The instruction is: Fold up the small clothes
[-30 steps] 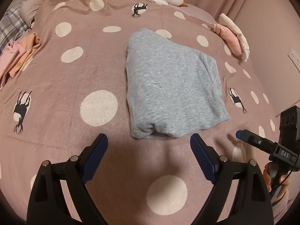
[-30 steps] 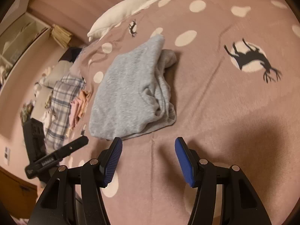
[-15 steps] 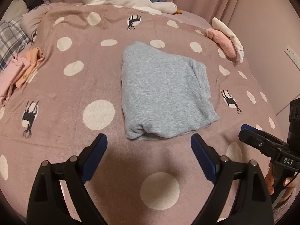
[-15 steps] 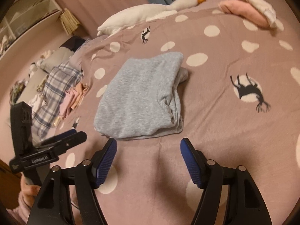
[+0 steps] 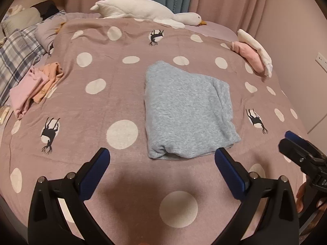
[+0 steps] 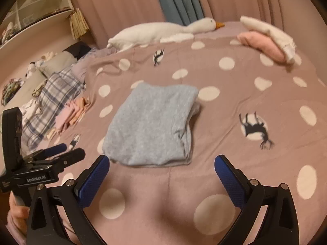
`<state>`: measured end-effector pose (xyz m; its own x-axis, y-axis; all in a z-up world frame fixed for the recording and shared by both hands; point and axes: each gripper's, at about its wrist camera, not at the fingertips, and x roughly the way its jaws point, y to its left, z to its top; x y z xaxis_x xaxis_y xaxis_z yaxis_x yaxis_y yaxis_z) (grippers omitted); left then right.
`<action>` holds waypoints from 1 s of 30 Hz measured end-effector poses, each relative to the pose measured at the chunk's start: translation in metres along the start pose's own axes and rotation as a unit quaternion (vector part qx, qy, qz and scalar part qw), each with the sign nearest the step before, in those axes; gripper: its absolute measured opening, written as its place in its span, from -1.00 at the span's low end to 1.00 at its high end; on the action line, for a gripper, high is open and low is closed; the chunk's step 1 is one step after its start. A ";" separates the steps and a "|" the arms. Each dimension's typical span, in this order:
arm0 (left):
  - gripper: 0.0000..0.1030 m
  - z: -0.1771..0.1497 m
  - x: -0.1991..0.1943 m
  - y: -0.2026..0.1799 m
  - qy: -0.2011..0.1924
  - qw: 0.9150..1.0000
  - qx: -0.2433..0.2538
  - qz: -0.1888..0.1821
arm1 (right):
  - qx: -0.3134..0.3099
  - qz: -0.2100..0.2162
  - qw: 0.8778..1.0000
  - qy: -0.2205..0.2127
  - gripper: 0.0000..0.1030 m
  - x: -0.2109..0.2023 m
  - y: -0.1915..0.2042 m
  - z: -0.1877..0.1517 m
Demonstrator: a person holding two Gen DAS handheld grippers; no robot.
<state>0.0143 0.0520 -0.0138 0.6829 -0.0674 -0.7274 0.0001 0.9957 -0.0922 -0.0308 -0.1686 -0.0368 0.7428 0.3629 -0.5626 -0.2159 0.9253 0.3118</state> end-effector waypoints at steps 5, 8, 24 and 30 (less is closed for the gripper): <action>0.99 0.003 -0.009 -0.003 -0.002 1.000 0.003 0.007 | -0.024 -0.023 0.999 -0.014 0.98 -0.010 0.009 0.007; 0.99 0.006 -0.012 -0.008 0.010 0.999 0.009 0.034 | -0.035 -0.039 0.998 -0.022 0.98 -0.016 0.015 0.010; 0.99 0.014 -0.033 -0.008 -0.012 1.000 -0.011 0.009 | -0.046 -0.058 0.997 -0.024 0.98 -0.021 0.028 0.023; 0.99 0.010 -0.029 -0.008 -0.009 0.999 -0.002 0.039 | -0.045 -0.061 0.997 -0.001 0.98 -0.009 0.031 0.016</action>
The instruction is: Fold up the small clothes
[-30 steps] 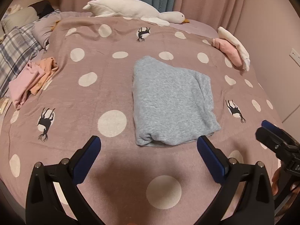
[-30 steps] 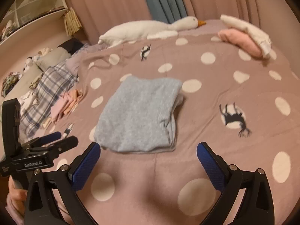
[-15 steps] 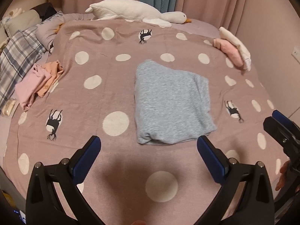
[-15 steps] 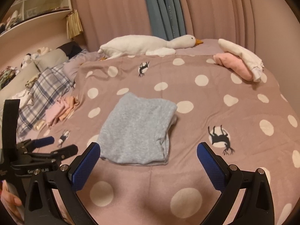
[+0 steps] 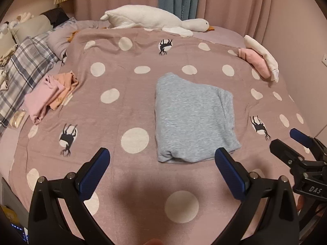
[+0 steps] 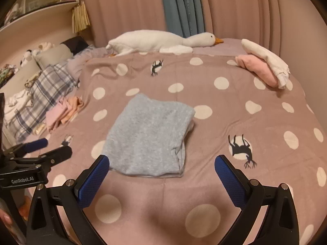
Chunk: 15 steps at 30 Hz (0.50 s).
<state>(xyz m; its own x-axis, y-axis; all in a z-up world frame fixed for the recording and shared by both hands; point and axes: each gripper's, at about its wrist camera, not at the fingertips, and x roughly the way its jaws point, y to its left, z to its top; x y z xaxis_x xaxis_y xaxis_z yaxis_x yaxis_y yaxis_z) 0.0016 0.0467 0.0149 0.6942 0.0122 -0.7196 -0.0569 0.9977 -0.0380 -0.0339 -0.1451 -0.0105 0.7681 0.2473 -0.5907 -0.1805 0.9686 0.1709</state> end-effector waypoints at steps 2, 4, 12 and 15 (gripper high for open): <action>0.99 0.000 0.002 0.001 0.003 1.000 -0.001 0.002 | 0.001 -0.005 1.000 0.004 0.98 0.002 0.000 0.000; 0.99 -0.001 0.005 0.002 0.006 1.000 0.000 0.009 | 0.003 -0.006 1.000 0.006 0.98 0.003 -0.001 0.001; 0.99 -0.002 0.019 0.005 0.025 1.000 -0.004 0.017 | 0.003 -0.011 1.000 0.015 0.98 0.010 -0.003 0.002; 0.99 -0.003 0.023 0.007 0.031 0.999 -0.007 0.016 | 0.000 -0.014 1.000 0.020 0.98 0.013 -0.002 0.001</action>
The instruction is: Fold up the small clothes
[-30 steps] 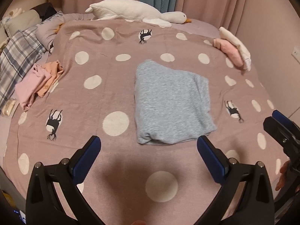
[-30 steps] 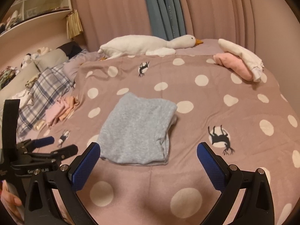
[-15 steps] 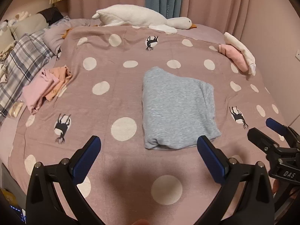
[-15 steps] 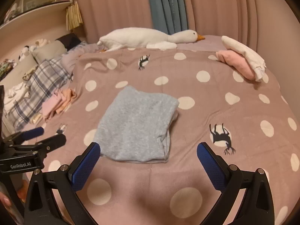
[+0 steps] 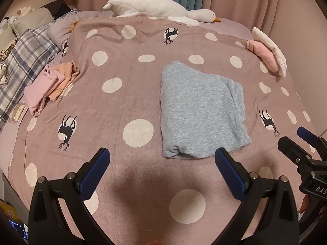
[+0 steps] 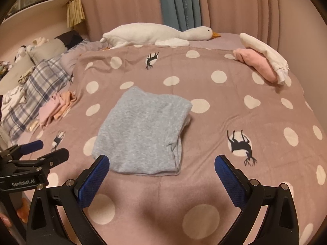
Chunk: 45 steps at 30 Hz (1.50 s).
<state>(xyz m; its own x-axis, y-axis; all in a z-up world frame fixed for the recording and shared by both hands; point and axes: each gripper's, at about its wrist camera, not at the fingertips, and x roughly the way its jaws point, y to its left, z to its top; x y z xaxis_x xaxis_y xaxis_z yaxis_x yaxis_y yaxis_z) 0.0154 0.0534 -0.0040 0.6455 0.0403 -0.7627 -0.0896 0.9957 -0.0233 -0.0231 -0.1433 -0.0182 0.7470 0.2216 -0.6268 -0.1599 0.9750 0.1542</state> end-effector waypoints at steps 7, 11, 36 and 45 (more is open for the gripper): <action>0.99 0.001 0.001 -0.002 0.001 1.000 0.003 0.001 | -0.001 0.003 1.000 0.000 0.98 0.000 0.000 0.000; 0.99 0.000 0.002 -0.004 0.003 1.000 0.007 0.001 | -0.003 0.005 1.000 0.003 0.98 0.002 -0.001 0.002; 0.99 0.000 0.001 -0.007 0.004 1.000 0.013 -0.001 | -0.009 0.005 1.000 0.002 0.98 0.005 0.001 0.003; 0.99 0.001 0.001 -0.008 0.004 1.000 0.012 0.000 | -0.010 0.006 1.000 0.002 0.98 0.004 0.001 0.003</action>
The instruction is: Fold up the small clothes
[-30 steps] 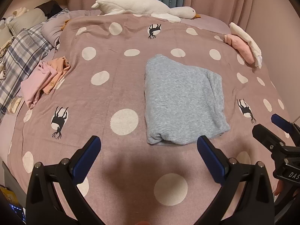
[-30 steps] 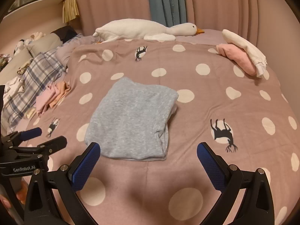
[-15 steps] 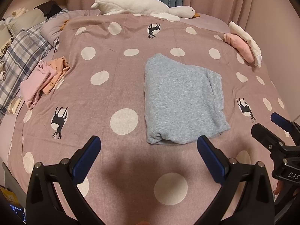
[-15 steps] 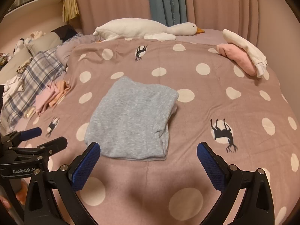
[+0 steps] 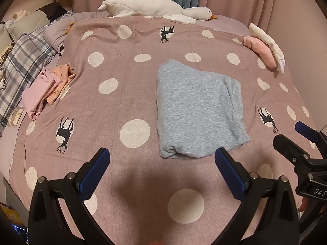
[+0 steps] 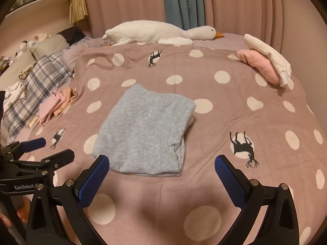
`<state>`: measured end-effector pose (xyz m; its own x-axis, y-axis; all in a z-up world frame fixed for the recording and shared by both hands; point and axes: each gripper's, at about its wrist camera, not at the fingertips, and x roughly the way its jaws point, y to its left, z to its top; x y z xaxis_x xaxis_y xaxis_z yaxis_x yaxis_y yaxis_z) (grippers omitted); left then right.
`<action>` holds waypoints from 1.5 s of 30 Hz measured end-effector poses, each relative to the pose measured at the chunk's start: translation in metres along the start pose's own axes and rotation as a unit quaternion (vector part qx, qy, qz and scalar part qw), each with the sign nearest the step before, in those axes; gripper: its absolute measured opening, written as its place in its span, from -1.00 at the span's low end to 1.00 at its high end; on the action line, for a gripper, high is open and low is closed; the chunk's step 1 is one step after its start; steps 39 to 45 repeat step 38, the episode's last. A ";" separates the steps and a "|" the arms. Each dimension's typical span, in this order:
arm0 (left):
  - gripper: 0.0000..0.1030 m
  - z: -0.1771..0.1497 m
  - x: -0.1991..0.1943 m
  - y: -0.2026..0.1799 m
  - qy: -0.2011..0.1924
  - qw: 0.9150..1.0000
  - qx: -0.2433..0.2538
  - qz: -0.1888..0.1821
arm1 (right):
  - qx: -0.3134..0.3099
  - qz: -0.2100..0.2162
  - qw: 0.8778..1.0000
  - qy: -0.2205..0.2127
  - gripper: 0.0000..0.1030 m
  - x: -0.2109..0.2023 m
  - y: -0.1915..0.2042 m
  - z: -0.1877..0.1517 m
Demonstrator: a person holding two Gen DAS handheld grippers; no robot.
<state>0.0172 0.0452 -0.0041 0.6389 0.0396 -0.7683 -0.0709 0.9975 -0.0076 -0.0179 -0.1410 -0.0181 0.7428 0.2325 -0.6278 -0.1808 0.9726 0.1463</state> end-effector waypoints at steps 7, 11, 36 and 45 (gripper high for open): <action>0.99 0.001 0.001 -0.001 0.000 1.000 0.003 0.001 | 0.000 0.000 1.000 0.001 0.98 0.000 0.000 0.000; 0.99 0.002 0.001 -0.002 0.000 1.000 0.003 0.000 | 0.000 0.000 1.000 0.000 0.98 0.000 0.000 0.000; 0.99 0.006 0.001 -0.004 0.000 1.000 0.009 -0.003 | -0.001 0.002 1.000 0.001 0.98 0.001 -0.002 0.001; 0.99 0.006 0.001 -0.003 0.000 1.000 0.006 -0.003 | -0.001 0.002 1.000 0.000 0.98 0.001 -0.002 0.001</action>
